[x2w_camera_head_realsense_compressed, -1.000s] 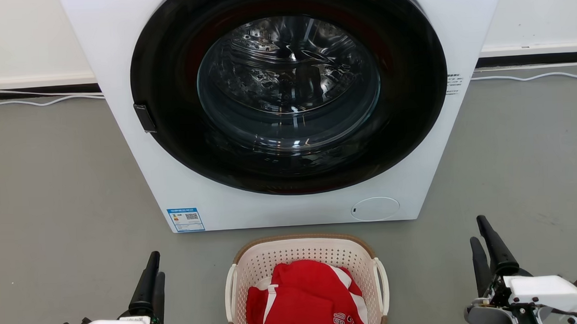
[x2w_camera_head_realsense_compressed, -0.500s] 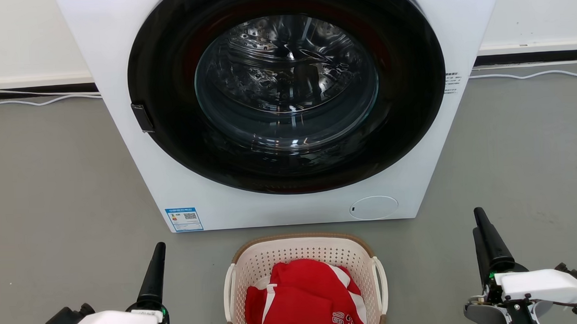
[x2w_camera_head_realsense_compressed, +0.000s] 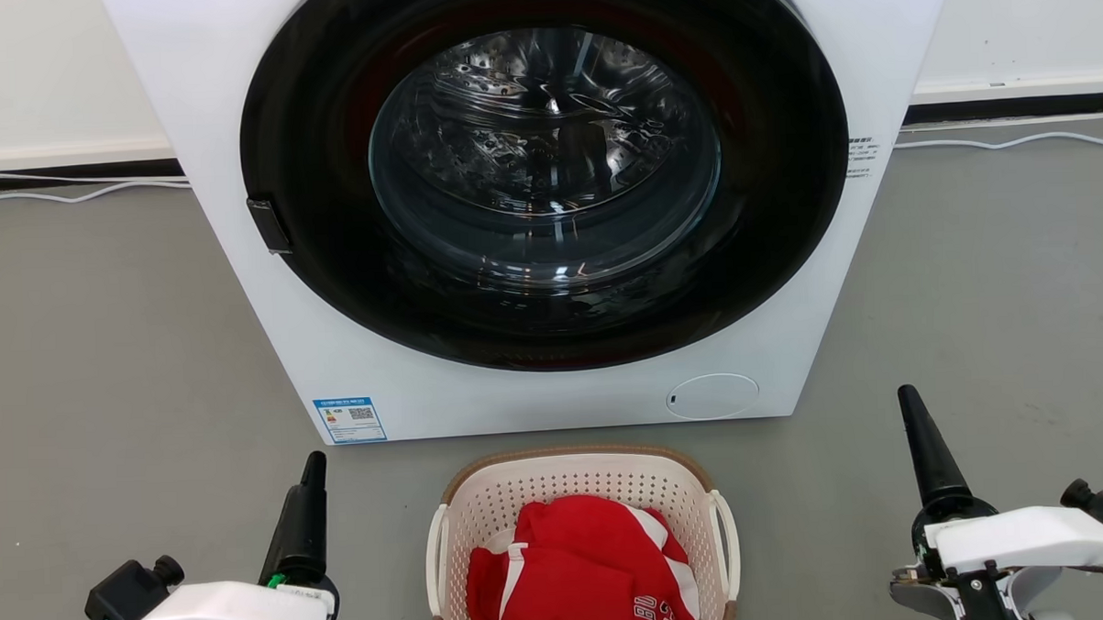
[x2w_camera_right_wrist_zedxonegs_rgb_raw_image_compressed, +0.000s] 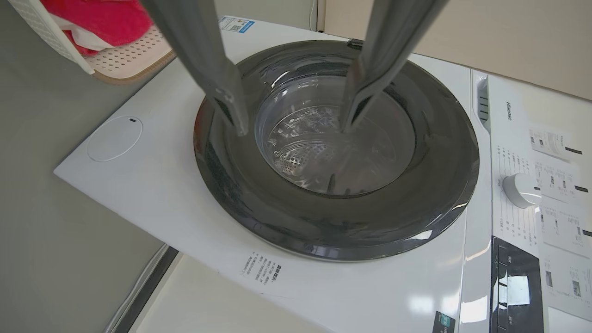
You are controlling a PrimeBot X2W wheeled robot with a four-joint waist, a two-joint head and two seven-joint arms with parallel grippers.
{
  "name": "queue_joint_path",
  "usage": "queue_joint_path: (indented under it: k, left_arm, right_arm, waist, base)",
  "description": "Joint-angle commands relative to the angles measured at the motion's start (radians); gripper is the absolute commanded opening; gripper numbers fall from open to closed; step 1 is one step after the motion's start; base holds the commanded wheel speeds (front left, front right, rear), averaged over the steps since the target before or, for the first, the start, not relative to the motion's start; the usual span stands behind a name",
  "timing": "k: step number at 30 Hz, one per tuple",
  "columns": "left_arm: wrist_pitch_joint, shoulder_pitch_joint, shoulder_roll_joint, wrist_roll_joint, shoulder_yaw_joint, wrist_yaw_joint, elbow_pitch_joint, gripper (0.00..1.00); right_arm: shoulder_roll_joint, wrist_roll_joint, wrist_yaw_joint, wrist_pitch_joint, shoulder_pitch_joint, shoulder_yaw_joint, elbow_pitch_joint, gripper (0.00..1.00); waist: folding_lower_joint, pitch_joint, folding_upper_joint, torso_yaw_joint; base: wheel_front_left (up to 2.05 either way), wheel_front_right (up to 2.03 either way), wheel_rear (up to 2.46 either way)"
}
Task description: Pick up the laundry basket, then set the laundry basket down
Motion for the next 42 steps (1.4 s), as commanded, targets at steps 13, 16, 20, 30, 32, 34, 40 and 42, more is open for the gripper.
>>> queue_joint_path:
  k: [13,16,20,30,32,34,40,42]
  left_arm:
    - [-0.047,-0.069,0.009,0.254,-0.001,0.004,-0.032,1.0]
    - [-0.056,-0.071,0.01,0.296,-0.006,0.009,-0.031,1.0]
    - [-0.065,-0.074,0.01,0.33,-0.009,0.015,-0.032,1.0]
    - [-0.095,-0.082,0.012,0.461,-0.022,0.026,-0.034,1.0]
    - [-0.101,-0.084,0.012,0.486,-0.023,0.029,-0.034,1.0]
    - [-0.107,-0.084,0.013,0.511,-0.023,0.031,-0.035,1.0]
    - [-0.125,-0.086,0.014,0.577,-0.027,0.034,-0.041,1.0]
    - [-0.131,-0.087,0.014,0.599,-0.029,0.035,-0.042,1.0]
  right_arm:
    - [-0.03,-0.262,0.005,-0.051,-0.043,0.04,-0.02,1.0]
    - [-0.032,-0.315,0.005,-0.06,-0.045,0.045,-0.014,1.0]
    - [-0.032,-0.356,0.005,-0.068,-0.047,0.053,-0.014,1.0]
    - [-0.037,-0.493,0.006,-0.098,-0.051,0.069,-0.027,1.0]
    - [-0.038,-0.52,0.006,-0.104,-0.051,0.07,-0.029,1.0]
    - [-0.038,-0.545,0.006,-0.11,-0.051,0.072,-0.032,1.0]
    - [-0.04,-0.615,0.006,-0.127,-0.051,0.081,-0.039,1.0]
    - [-0.041,-0.638,0.007,-0.133,-0.051,0.084,-0.041,1.0]
  waist:
    - [-0.0001,0.0,0.0,-0.004]
    - [-0.0001,0.0,0.0,-0.005]
    - [-0.0001,0.001,0.0,-0.006]
    - [-0.0002,0.002,0.0,-0.009]
    - [-0.0002,0.002,0.0,-0.01]
    - [-0.0002,0.001,0.0,-0.011]
    - [-0.0002,0.0,0.0,-0.015]
    - [-0.0002,0.0,0.0,-0.016]
  base:
    - [0.0,0.0,0.0]
    - [0.0,0.0,0.0]
    - [0.0,0.0,0.0]
    - [0.0,0.0,0.0]
    - [0.0,0.0,0.0]
    - [0.0,0.0,0.0]
    - [0.0,0.0,0.0]
    - [0.0,0.0,0.0]
